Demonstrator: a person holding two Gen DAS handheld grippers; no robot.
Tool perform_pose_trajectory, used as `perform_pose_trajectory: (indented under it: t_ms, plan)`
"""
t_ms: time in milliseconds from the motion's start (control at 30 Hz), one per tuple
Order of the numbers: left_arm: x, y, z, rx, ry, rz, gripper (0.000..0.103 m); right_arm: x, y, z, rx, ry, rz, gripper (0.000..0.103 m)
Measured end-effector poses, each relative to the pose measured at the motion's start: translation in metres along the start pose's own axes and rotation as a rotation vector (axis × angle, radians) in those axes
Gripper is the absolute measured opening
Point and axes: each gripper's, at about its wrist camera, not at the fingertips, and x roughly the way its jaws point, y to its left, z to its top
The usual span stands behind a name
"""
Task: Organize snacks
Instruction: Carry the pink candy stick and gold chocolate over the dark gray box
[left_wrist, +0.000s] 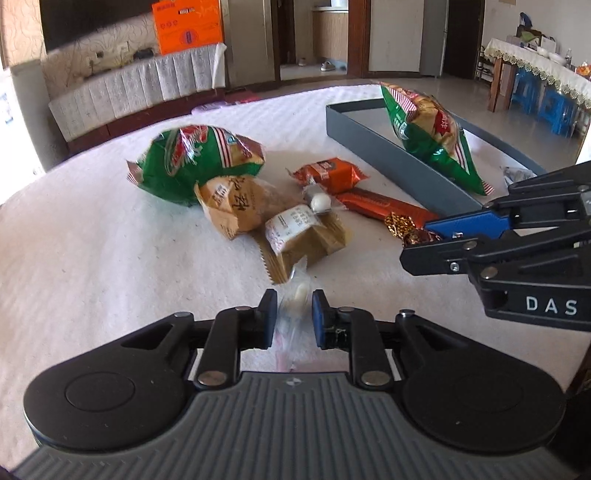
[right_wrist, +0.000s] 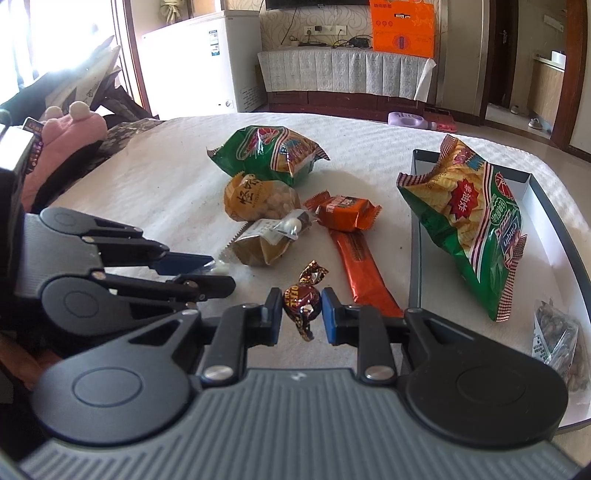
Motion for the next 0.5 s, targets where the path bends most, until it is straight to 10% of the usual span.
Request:
perform_pose_trajectory:
  t_ms: [500]
  plan:
    - [-0.047, 0.000, 0.012, -0.043, -0.126, -0.004, 0.011, -0.021, 0.004, 0.005, -0.002, -0.057, 0.021, 0.026]
